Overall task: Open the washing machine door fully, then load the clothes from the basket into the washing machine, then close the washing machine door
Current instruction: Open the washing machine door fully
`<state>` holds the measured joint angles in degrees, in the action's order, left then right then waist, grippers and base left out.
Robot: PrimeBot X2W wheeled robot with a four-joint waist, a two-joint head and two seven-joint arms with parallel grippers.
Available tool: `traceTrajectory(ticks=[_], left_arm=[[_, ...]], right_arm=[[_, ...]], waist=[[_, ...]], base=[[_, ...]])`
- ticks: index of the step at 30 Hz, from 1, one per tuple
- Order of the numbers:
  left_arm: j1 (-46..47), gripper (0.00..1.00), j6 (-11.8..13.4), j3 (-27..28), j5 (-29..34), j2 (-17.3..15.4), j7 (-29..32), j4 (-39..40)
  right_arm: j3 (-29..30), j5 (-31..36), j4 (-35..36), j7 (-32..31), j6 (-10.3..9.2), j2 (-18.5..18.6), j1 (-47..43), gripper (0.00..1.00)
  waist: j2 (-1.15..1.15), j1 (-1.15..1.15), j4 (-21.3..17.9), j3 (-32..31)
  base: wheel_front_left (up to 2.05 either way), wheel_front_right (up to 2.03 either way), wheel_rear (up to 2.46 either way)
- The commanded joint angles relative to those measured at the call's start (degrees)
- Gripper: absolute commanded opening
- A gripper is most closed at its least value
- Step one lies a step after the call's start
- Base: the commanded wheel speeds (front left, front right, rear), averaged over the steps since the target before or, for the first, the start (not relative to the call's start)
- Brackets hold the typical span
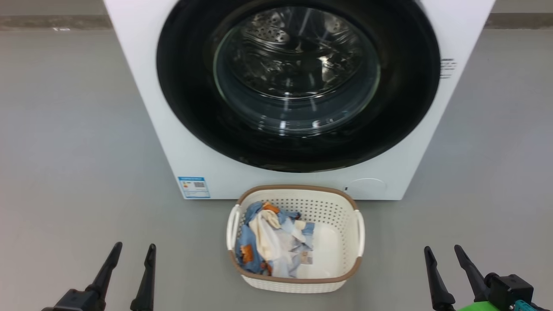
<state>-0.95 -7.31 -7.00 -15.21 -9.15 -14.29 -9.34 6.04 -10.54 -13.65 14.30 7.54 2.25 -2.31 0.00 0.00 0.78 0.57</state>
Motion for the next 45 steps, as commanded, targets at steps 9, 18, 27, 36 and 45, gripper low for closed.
traceTrajectory(ticks=[9, 18, 27, 36, 45], left_arm=[[1.5, 1.0, -0.18, 2.25, 0.15, -1.27, -0.71, 1.6], [1.49, 1.0, -0.18, 2.76, -2.1, -0.79, -0.71, 2.6], [1.29, 1.0, -0.18, 3.08, -3.06, -1.21, -0.71, 2.66], [1.18, 1.0, -0.18, 2.09, -3.78, -0.81, -0.71, 3.4], [2.22, 1.0, -0.18, 1.45, -4.64, -0.44, -0.71, 4.47]], right_arm=[[-1.67, 0.7, 1.43, 0.7, -0.05, 0.68, 1.02, 1.0], [-2.01, 0.68, 1.35, 0.7, -0.05, 0.66, 1.02, 1.0], [-1.77, 0.7, 1.43, 0.7, -0.05, 0.64, 1.06, 1.0], [-1.86, -2.35, 1.72, 0.7, -0.05, 0.64, 2.18, 1.0], [-3.08, -6.56, 2.99, 0.7, -0.05, 0.64, 7.43, 0.0]], waist=[[0.0, 0.0, 0.24, 0.13], [0.0, 0.0, 0.28, 0.25], [0.0, 0.0, 0.26, 0.5], [0.0, 0.0, 0.12, 0.8], [0.0, 0.0, 0.01, 2.15]], base=[[1.23, 1.23, -2.46], [1.22, 1.22, -2.43], [0.74, 0.74, -1.48], [0.11, 0.11, -0.21], [0.0, 0.0, 0.0]])
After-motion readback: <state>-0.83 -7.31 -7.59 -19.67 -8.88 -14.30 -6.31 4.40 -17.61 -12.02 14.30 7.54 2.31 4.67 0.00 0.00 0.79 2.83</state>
